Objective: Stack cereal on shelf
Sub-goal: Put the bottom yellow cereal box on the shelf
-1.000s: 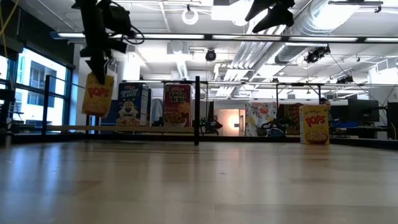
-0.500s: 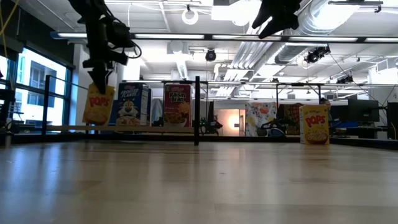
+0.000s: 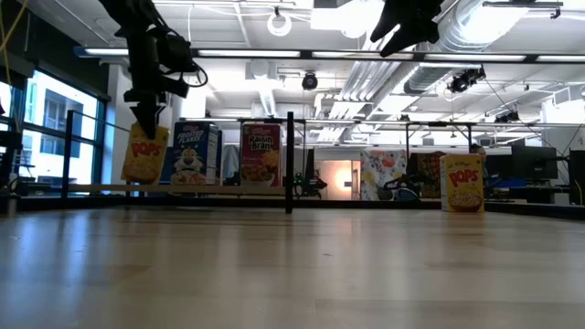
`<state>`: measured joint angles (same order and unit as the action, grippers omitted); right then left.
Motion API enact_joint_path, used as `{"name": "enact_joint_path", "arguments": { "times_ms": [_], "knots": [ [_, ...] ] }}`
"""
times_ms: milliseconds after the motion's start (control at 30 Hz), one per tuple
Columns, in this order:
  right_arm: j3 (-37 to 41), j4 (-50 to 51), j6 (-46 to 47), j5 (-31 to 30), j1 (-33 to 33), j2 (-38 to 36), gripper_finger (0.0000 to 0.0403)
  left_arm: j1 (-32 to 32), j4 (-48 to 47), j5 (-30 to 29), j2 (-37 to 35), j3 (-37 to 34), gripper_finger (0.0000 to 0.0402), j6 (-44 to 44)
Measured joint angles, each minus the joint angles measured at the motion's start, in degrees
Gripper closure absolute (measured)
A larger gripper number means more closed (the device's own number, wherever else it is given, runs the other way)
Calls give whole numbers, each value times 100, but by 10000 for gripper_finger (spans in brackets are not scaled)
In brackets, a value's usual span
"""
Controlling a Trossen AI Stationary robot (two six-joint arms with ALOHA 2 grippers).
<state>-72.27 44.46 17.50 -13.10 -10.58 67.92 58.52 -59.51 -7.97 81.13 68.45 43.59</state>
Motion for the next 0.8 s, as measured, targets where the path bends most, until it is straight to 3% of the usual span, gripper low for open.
{"name": "enact_joint_path", "arguments": {
  "times_ms": [433,800],
  "knots": [
    [0,-6,42,0,1,0,153,-4,226,17,-171,-22,188,2],
    [0,-10,44,0,1,0,153,-29,236,-48,-350,-20,181,3]
  ]
}}
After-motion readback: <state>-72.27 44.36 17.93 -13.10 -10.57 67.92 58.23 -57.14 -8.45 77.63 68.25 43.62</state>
